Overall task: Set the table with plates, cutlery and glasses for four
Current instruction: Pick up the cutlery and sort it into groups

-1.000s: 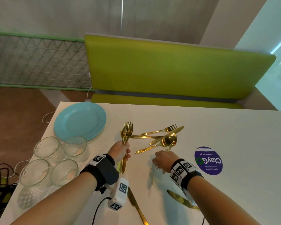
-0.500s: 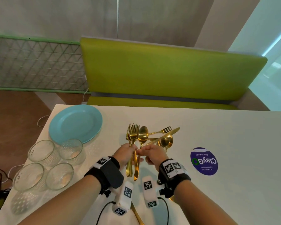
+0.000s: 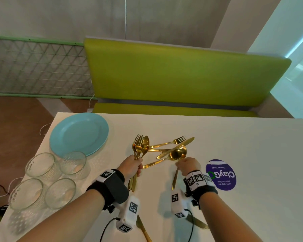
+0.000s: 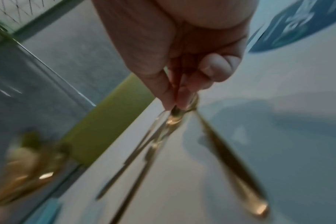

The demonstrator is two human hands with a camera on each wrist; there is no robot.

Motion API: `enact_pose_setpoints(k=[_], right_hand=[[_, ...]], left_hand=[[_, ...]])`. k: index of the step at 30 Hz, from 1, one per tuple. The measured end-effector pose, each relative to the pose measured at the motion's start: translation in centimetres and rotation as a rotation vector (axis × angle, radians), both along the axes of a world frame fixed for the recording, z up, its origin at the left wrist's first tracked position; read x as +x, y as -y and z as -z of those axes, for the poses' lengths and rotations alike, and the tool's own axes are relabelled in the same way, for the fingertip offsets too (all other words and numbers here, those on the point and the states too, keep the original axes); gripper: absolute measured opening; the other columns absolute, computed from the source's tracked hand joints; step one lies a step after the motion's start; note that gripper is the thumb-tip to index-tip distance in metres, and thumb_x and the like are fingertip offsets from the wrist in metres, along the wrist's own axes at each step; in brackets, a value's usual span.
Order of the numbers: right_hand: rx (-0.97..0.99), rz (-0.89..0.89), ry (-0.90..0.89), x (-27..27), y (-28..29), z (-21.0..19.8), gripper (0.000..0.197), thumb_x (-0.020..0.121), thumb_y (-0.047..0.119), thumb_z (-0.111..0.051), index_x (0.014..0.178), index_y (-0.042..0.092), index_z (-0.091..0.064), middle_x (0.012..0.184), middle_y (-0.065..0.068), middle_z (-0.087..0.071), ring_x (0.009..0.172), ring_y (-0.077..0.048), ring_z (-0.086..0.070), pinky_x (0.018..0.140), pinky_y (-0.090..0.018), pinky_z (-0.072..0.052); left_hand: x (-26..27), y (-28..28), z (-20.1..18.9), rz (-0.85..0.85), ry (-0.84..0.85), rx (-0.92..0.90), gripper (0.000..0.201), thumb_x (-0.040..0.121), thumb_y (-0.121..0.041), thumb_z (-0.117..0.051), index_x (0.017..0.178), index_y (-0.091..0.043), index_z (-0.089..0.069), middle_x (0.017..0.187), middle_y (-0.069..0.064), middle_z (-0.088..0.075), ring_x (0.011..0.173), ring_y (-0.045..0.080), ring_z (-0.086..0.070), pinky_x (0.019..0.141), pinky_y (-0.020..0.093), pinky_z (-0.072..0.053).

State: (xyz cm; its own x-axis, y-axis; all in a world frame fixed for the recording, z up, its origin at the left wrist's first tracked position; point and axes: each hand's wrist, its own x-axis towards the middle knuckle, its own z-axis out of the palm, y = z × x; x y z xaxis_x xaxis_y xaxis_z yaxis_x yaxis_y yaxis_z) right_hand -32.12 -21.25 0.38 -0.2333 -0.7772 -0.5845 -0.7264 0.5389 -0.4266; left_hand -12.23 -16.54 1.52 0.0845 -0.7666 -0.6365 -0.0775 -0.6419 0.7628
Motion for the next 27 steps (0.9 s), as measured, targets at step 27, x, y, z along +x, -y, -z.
enact_pose_setpoints(k=[27], right_hand=[[-0.060,0.003,0.630,3.4,-2.1,-3.0,0.012,0.085,0.019,-0.066,0.077,0.010,-0.067,0.065,-0.001,-0.055,0.048,-0.010,-0.042,0.046,-0.020,-0.035]], left_hand=[[-0.6,0.3,-1.4,0.070,-0.093,-0.062,0.019,0.100,-0.015,-0.037,0.087,-0.010,-0.049,0.079,0.007,-0.060,0.068,0.016,-0.061,0.060,0.021,-0.052]])
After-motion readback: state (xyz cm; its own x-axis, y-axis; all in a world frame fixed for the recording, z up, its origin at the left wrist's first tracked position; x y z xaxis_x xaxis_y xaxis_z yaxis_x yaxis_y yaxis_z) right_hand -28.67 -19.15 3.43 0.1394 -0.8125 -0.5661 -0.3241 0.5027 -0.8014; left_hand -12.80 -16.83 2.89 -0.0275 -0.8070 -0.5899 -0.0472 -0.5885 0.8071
